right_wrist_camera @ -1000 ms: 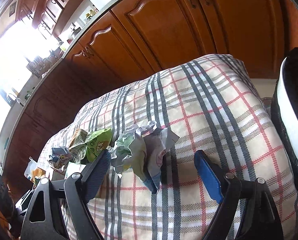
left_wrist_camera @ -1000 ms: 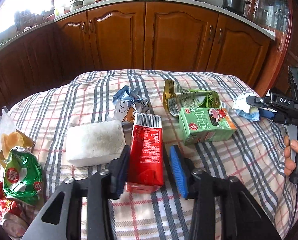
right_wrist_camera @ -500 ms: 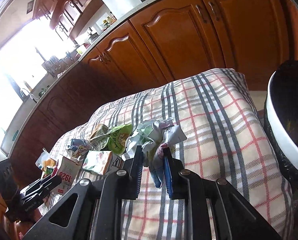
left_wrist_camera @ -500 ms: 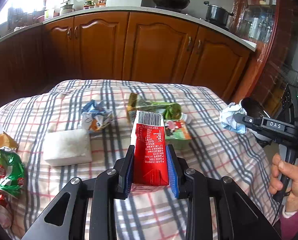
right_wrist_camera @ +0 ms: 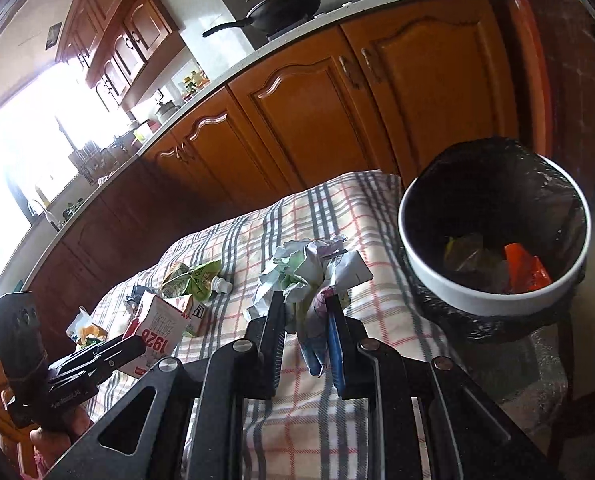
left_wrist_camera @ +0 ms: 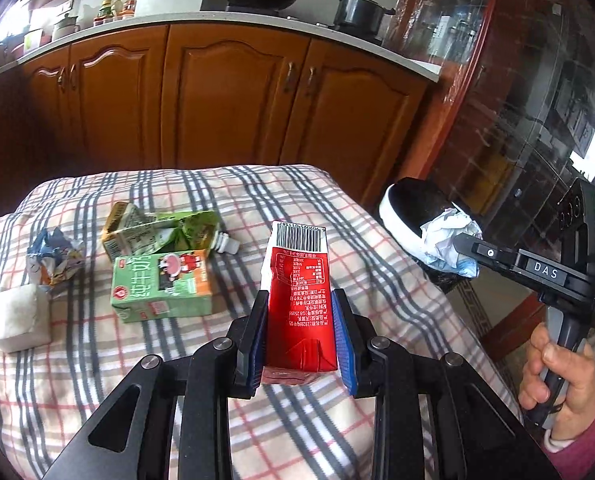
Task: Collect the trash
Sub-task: 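Carry the tissue and red carton over the bin and open both tools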
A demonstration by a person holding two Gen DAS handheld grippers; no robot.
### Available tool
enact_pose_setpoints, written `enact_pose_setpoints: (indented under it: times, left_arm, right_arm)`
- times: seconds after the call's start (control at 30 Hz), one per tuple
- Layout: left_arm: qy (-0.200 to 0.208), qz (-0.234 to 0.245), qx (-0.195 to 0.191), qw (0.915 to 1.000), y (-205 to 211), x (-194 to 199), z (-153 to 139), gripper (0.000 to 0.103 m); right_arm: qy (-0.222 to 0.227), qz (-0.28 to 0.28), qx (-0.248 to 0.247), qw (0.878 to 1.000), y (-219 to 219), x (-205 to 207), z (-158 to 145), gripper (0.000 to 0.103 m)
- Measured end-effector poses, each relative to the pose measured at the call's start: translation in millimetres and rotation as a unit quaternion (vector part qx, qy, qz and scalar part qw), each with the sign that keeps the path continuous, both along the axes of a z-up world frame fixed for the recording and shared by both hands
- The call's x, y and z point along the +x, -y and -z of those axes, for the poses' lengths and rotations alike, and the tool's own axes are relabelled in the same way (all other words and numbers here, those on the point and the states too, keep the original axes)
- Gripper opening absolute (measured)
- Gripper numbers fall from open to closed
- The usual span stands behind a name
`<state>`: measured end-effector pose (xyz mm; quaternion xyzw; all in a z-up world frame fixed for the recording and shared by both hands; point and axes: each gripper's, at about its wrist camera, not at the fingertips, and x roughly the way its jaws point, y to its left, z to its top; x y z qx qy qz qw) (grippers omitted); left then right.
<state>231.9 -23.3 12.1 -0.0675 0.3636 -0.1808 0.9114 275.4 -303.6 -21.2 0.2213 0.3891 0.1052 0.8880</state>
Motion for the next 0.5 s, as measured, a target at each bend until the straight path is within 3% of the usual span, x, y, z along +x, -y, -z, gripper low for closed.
enact_pose_setpoints:
  times: [0.5]
  left_arm:
    - [0.003, 0.054, -0.013, 0.9984, 66, 43, -10, 0.028]
  right_arm:
    - [0.01, 0.064, -0.023, 0.998, 63, -18, -6, 0.019]
